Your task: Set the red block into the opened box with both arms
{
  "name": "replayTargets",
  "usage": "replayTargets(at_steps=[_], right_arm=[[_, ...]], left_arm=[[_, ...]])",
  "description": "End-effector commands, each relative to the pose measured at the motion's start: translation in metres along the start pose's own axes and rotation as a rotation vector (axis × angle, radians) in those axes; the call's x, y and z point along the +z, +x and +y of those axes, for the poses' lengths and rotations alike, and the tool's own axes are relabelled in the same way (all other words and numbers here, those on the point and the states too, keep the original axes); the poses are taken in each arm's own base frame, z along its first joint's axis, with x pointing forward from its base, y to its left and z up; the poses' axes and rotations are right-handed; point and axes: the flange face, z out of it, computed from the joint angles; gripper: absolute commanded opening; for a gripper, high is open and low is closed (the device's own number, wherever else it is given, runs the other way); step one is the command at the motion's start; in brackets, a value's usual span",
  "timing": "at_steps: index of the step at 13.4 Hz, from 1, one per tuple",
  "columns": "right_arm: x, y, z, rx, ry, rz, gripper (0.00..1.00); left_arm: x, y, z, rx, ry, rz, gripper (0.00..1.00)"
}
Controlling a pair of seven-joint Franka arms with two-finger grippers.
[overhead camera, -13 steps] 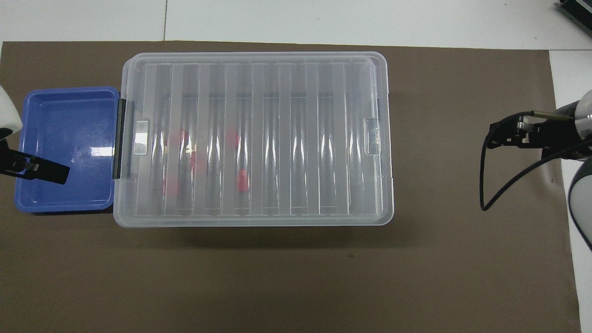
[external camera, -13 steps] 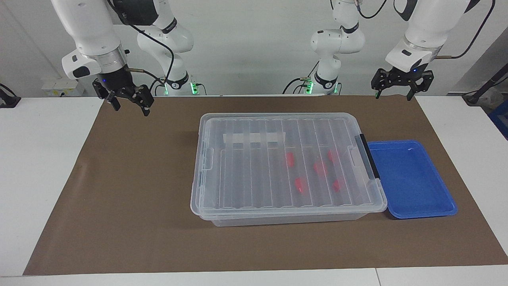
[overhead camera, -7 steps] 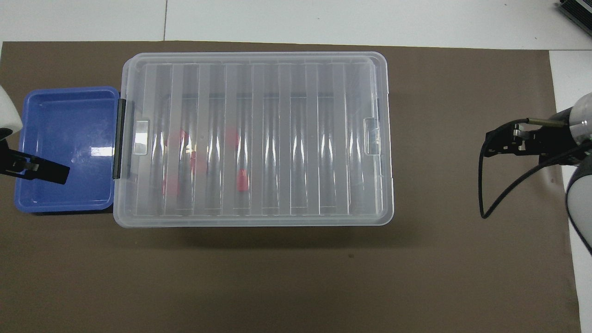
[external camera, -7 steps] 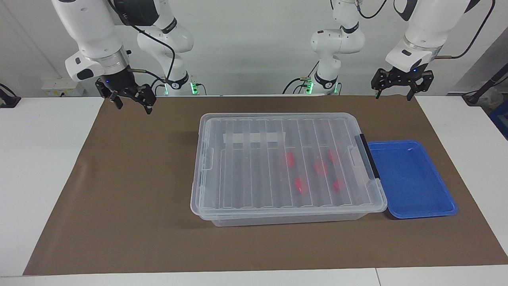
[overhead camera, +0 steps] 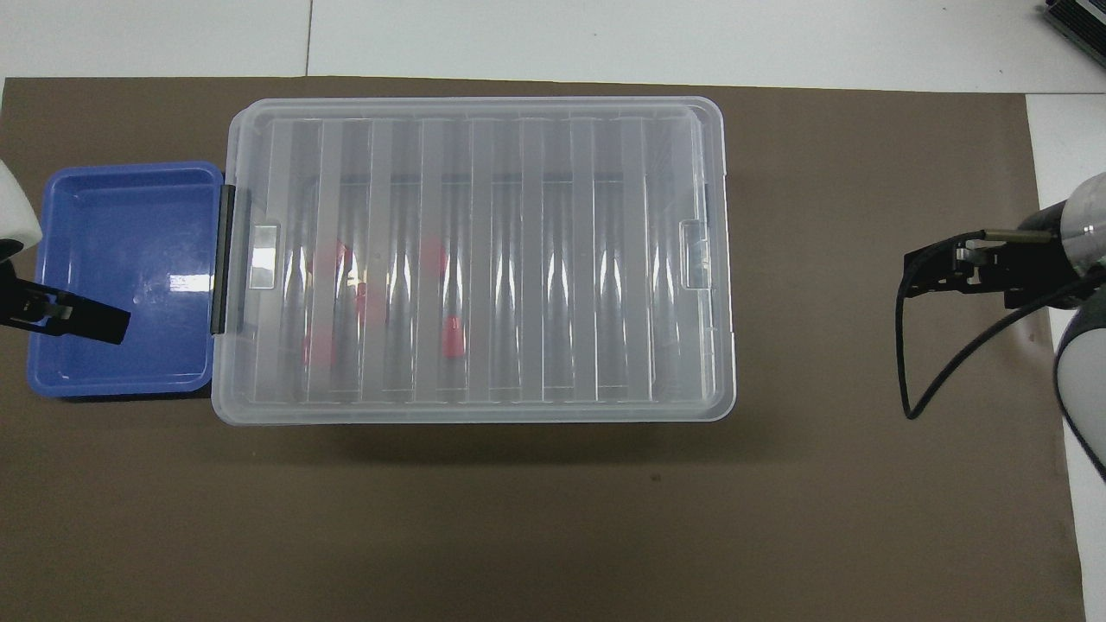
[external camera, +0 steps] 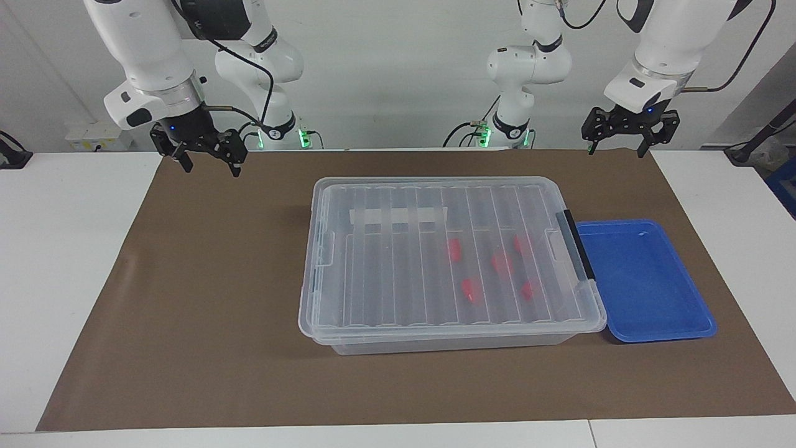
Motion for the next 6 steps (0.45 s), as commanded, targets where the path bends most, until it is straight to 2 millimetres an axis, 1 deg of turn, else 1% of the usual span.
replayTargets(at_steps=[1,6], right_arm=[[-0.0018,-0.0039,0.0034,-0.016,0.013,0.004,1.0],[0.0011,-0.004,0.0033,-0.015,0.012,-0.002,1.0]], left_arm=[[0.0004,-0.0051,-0.0008,0.0,-0.015,0.016,1.0],[0.0004,-0.0052,-0.001,0.0,-0.014,0.016,1.0]])
